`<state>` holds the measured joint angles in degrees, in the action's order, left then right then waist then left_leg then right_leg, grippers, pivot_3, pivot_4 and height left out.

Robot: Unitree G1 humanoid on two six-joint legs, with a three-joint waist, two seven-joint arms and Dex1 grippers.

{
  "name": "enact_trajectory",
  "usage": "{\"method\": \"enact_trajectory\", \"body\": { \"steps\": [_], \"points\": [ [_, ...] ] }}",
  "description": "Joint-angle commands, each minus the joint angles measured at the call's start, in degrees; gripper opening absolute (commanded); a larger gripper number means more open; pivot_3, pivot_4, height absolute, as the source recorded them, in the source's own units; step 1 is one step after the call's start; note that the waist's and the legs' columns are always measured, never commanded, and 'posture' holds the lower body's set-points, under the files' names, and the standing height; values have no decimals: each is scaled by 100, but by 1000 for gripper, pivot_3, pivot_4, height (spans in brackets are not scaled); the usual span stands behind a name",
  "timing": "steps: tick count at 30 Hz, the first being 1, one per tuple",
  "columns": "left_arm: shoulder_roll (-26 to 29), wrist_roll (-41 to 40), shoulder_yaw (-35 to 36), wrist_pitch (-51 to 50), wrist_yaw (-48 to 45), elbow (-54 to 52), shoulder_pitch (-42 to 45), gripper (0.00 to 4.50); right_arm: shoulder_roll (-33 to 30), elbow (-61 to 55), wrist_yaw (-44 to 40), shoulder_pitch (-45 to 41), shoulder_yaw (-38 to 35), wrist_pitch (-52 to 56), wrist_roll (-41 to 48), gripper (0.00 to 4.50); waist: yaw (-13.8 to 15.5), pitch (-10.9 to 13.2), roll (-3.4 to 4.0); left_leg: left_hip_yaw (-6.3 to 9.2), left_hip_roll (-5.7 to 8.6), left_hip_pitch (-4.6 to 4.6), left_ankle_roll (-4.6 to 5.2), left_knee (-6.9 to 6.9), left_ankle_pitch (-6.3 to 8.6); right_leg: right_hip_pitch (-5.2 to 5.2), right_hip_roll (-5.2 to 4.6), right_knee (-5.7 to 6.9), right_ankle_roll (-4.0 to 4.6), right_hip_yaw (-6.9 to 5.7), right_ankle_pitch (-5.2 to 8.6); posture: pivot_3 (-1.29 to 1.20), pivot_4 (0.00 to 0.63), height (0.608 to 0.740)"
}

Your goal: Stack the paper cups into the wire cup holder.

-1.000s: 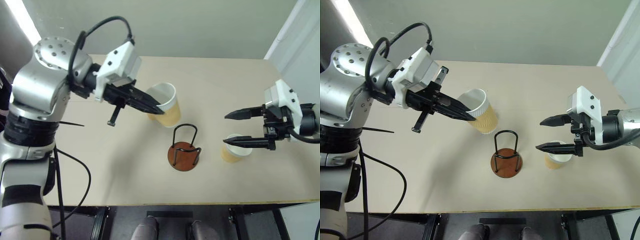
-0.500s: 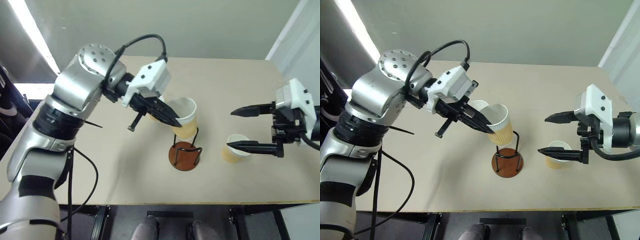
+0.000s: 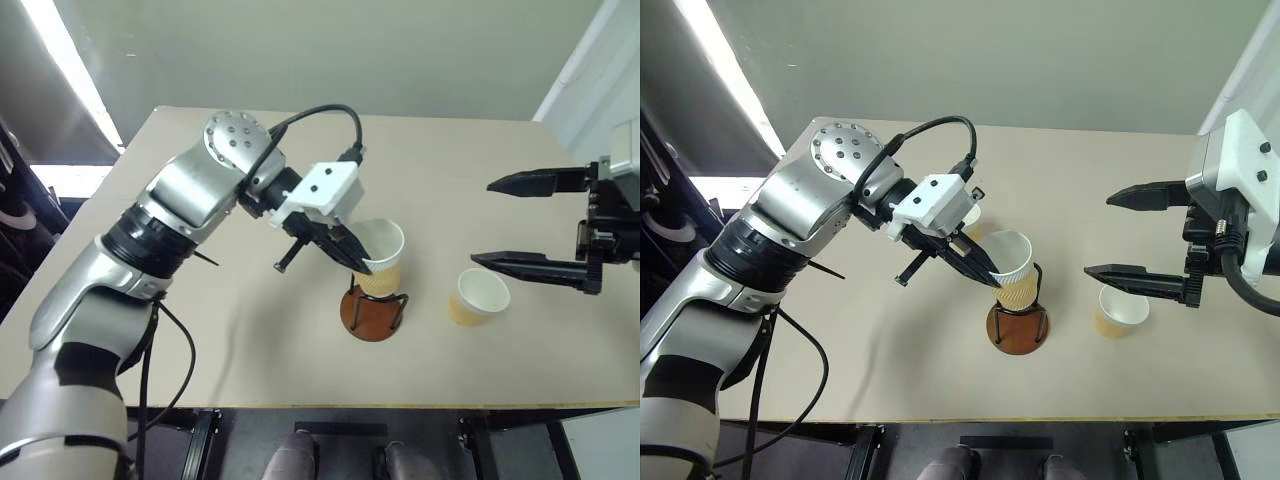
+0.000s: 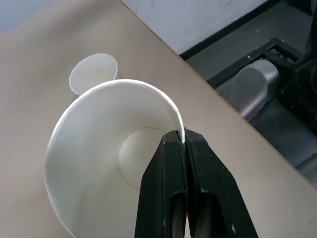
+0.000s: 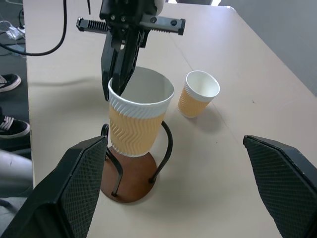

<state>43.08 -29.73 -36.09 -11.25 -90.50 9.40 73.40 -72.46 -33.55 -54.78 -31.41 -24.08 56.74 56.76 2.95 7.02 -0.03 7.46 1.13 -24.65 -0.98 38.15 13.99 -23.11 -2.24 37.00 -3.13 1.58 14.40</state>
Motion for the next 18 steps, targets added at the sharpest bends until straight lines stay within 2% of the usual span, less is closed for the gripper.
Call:
{"method": "enact_trajectory", "body": {
  "steps": [1,8,18],
  "points": [
    [-40,-41,0,164,-200,53,220,0,-103,-54,121,-15,-257,-11,116,4477,13,0,0,0,0,-2,1,1,0,0,0,0,-1,0,0,0,150,740],
    [-286,171,98,92,-200,144,88,0,-102,-55,178,0,-175,-89,101,4477,46,0,0,0,3,-24,2,12,1,-17,-1,1,-8,0,-4,0,150,740],
    [-567,116,691,-302,-200,25,-31,3517,62,-76,369,284,-63,-400,-329,4500,49,0,0,-1,5,-30,3,17,1,-23,-2,3,-14,2,-7,0,150,740]
  ]
}}
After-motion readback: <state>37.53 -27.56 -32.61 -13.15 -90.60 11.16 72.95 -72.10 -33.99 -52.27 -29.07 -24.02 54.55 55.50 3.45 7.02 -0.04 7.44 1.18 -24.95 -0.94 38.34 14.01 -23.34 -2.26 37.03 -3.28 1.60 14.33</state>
